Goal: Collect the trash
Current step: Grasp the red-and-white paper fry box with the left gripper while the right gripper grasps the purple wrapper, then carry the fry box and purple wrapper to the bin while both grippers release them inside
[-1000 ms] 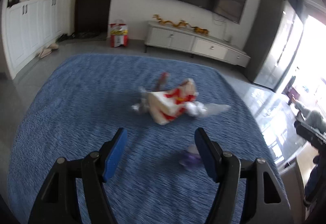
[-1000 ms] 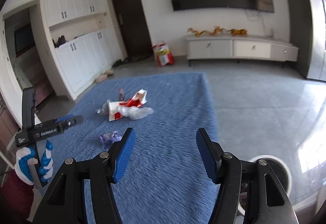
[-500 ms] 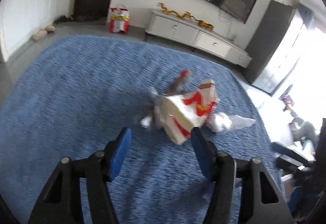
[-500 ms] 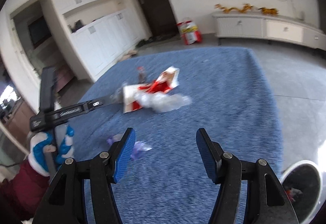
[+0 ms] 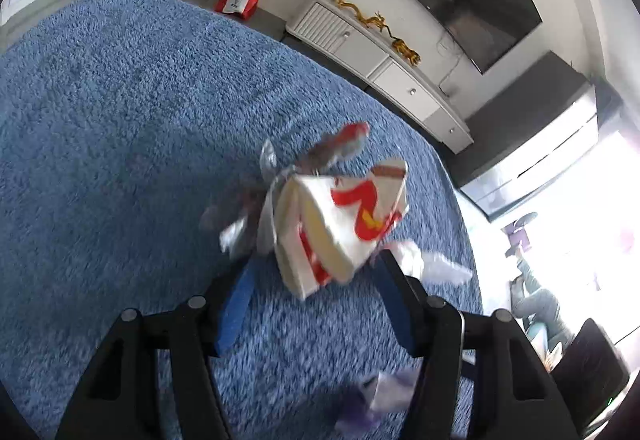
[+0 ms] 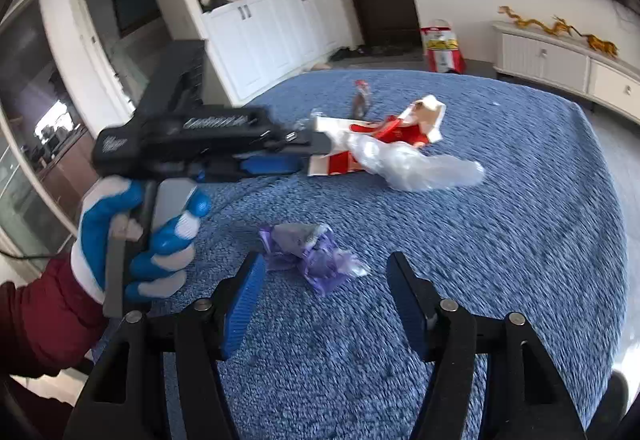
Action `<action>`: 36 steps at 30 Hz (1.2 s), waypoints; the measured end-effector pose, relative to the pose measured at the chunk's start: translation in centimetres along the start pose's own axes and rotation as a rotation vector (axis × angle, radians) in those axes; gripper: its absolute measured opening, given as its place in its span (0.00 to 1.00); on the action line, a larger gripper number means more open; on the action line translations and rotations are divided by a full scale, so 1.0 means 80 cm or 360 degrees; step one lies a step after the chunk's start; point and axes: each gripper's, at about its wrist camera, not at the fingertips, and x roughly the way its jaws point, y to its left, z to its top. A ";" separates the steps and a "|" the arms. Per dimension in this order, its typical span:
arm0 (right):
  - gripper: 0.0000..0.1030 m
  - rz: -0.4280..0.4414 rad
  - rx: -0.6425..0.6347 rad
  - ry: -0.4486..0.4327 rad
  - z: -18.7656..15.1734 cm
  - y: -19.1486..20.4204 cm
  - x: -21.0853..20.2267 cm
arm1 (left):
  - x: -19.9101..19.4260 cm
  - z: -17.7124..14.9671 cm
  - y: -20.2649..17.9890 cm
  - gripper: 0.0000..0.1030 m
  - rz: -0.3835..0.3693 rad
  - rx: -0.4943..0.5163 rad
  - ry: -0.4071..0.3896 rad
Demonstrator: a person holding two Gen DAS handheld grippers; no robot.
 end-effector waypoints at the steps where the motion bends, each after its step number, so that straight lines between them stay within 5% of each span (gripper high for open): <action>1: 0.63 0.0002 -0.0020 0.0006 0.002 0.002 0.003 | 0.005 0.005 -0.001 0.57 -0.0017 -0.0017 0.0006; 8: 0.64 0.0079 -0.0102 0.0081 0.016 0.004 0.031 | 0.023 0.018 0.000 0.54 -0.0050 -0.0141 -0.0013; 11: 0.62 0.0093 -0.0101 0.0116 0.016 0.004 0.040 | 0.025 0.014 0.000 0.40 -0.0001 -0.0161 -0.0029; 17: 0.27 0.0102 -0.0096 0.0132 0.009 0.008 0.040 | 0.020 0.004 0.019 0.27 -0.0064 -0.0305 -0.0021; 26: 0.26 0.0081 -0.0055 0.0107 -0.023 0.013 0.001 | -0.012 -0.050 0.042 0.25 -0.0208 -0.0479 0.0017; 36: 0.25 -0.0008 0.0046 0.0044 -0.057 0.026 -0.057 | -0.090 -0.086 0.076 0.23 -0.0144 -0.0539 -0.0103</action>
